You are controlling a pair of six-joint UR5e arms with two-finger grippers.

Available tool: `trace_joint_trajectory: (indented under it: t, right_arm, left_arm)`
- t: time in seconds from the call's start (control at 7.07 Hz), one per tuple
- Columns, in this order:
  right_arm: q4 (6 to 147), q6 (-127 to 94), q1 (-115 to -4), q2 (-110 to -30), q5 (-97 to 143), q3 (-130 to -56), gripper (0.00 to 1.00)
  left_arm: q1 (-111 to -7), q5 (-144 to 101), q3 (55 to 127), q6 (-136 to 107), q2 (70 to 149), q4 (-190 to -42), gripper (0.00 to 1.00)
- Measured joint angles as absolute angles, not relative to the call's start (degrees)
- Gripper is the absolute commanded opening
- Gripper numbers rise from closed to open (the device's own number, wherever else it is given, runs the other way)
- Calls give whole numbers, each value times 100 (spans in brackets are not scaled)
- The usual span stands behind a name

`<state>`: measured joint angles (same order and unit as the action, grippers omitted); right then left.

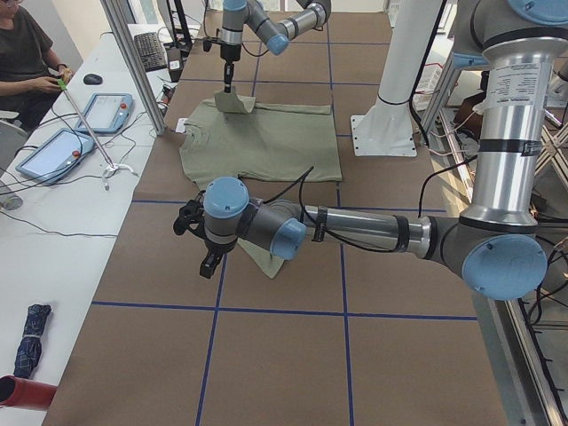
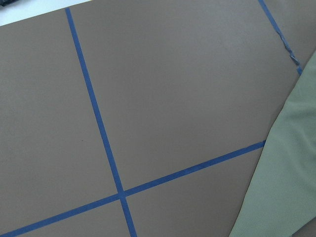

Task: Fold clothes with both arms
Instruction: 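Lift the cuff with the right gripper and fold it across the shirt body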

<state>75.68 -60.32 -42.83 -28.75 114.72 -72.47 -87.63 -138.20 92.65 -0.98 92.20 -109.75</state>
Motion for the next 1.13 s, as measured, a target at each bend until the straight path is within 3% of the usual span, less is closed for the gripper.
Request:
trace_joint_trajectory:
  t: [0.71,0.85,1.13]
  right_arm:
    - [6911,-6037,-3013,-2309,9817,-6134,0]
    - [6885,-6038,-2919,-2157,9692,-5949,99]
    - [6698,-6040,-2702,-1930,9515,-5833,100]
  left_arm:
    - [-8763,-13825,9027,-71,9209,-11057,100]
    - [-8763,-13825,8942,-70,9207,-11148,100]
    - [-8763,-13825,8705,-82,9212,-11476,100]
